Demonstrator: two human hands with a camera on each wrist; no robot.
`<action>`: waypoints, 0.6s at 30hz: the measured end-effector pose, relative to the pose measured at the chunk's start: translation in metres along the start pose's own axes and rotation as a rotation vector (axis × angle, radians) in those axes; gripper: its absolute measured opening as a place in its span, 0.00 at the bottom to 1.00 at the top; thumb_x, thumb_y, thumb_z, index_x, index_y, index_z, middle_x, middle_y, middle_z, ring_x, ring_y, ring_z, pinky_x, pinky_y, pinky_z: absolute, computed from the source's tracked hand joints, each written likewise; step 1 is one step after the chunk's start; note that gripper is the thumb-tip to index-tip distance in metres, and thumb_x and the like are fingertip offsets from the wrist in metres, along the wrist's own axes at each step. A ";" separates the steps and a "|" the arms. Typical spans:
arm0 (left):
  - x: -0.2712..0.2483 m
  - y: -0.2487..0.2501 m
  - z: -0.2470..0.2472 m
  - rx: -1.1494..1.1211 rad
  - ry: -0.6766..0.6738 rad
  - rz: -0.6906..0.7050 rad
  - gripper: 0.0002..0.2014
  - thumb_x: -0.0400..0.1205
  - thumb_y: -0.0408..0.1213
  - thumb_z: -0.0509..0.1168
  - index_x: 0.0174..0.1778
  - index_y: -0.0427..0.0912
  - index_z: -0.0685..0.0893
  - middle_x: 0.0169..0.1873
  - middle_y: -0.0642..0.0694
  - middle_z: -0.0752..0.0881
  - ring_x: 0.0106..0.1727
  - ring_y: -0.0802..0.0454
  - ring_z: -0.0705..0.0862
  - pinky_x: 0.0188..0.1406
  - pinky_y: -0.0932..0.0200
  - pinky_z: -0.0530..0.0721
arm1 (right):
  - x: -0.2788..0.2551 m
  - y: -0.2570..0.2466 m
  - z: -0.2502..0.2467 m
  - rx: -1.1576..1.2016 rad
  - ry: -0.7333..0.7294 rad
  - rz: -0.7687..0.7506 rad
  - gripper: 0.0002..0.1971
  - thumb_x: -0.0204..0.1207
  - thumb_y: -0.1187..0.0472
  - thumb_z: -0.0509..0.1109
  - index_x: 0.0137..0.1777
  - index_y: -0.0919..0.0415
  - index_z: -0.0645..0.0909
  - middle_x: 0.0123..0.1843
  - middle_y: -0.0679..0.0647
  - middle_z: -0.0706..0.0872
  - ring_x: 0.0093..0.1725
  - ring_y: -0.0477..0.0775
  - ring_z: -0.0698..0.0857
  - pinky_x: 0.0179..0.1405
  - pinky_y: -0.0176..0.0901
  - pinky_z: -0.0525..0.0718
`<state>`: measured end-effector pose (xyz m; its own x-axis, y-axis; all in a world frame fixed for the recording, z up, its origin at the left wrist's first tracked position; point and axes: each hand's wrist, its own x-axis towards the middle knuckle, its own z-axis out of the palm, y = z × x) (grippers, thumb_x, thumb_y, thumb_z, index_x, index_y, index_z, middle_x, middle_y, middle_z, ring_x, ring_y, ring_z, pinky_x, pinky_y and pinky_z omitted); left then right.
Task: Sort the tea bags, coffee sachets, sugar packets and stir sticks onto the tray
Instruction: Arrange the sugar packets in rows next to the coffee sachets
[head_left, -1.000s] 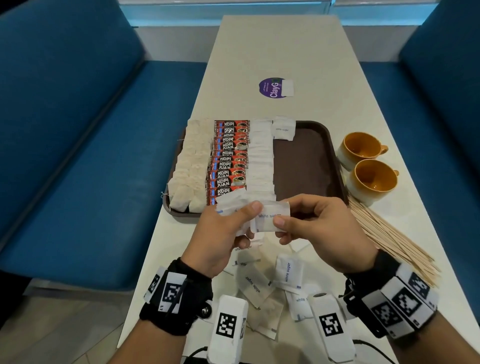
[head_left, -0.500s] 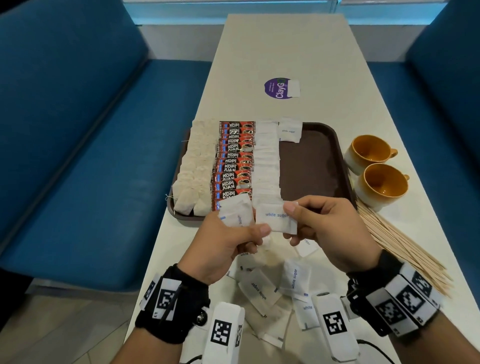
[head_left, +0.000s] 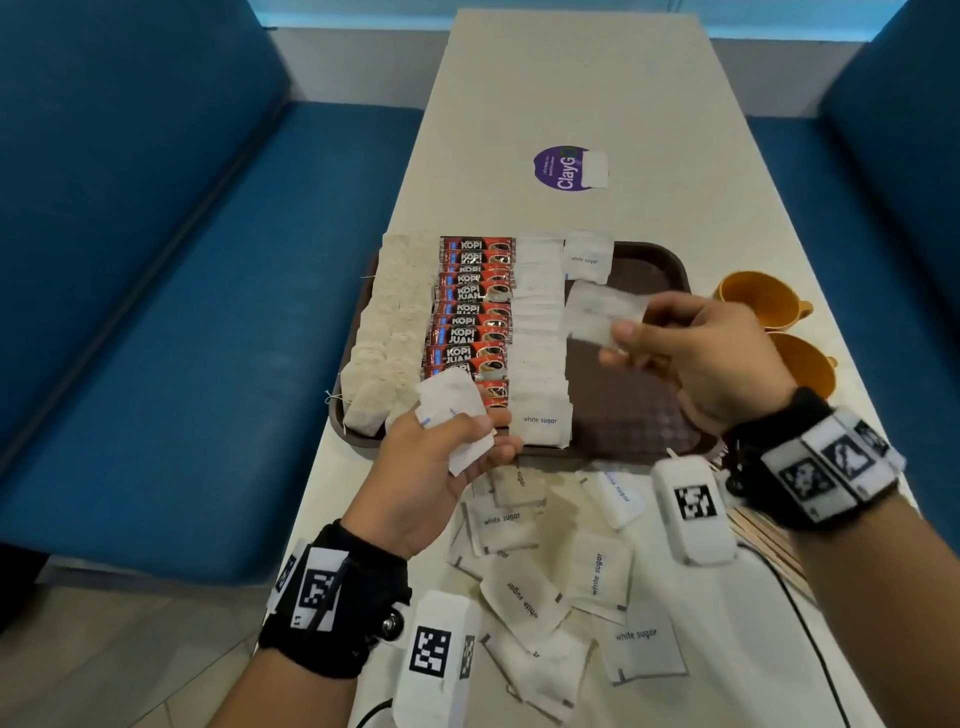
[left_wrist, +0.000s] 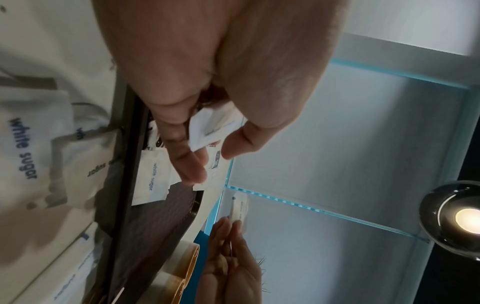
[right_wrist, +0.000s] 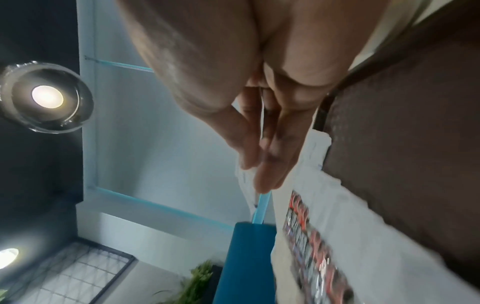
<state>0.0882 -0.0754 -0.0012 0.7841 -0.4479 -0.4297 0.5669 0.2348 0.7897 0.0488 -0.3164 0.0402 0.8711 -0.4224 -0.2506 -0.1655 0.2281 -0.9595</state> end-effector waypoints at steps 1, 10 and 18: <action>0.002 0.001 0.000 -0.025 0.005 -0.008 0.13 0.85 0.20 0.60 0.64 0.28 0.82 0.52 0.30 0.90 0.50 0.32 0.91 0.52 0.48 0.92 | 0.014 -0.004 -0.003 -0.031 0.028 -0.019 0.07 0.74 0.74 0.76 0.51 0.70 0.86 0.48 0.69 0.92 0.48 0.70 0.90 0.41 0.40 0.91; 0.013 0.002 0.003 -0.114 -0.007 -0.069 0.22 0.82 0.17 0.48 0.69 0.25 0.79 0.60 0.22 0.87 0.58 0.21 0.88 0.61 0.37 0.89 | 0.136 0.007 -0.010 -0.594 0.210 0.062 0.07 0.76 0.67 0.80 0.44 0.58 0.85 0.42 0.59 0.89 0.33 0.54 0.85 0.34 0.43 0.90; 0.018 0.003 0.001 -0.080 -0.026 -0.076 0.21 0.84 0.17 0.49 0.68 0.26 0.79 0.60 0.22 0.87 0.58 0.21 0.88 0.59 0.39 0.90 | 0.172 0.020 -0.013 -0.761 0.197 0.106 0.14 0.71 0.64 0.85 0.54 0.56 0.87 0.48 0.57 0.91 0.35 0.57 0.91 0.51 0.52 0.93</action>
<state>0.1033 -0.0840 -0.0060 0.7318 -0.4892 -0.4745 0.6436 0.2671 0.7173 0.1895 -0.3962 -0.0234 0.7470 -0.5957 -0.2952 -0.5755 -0.3571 -0.7357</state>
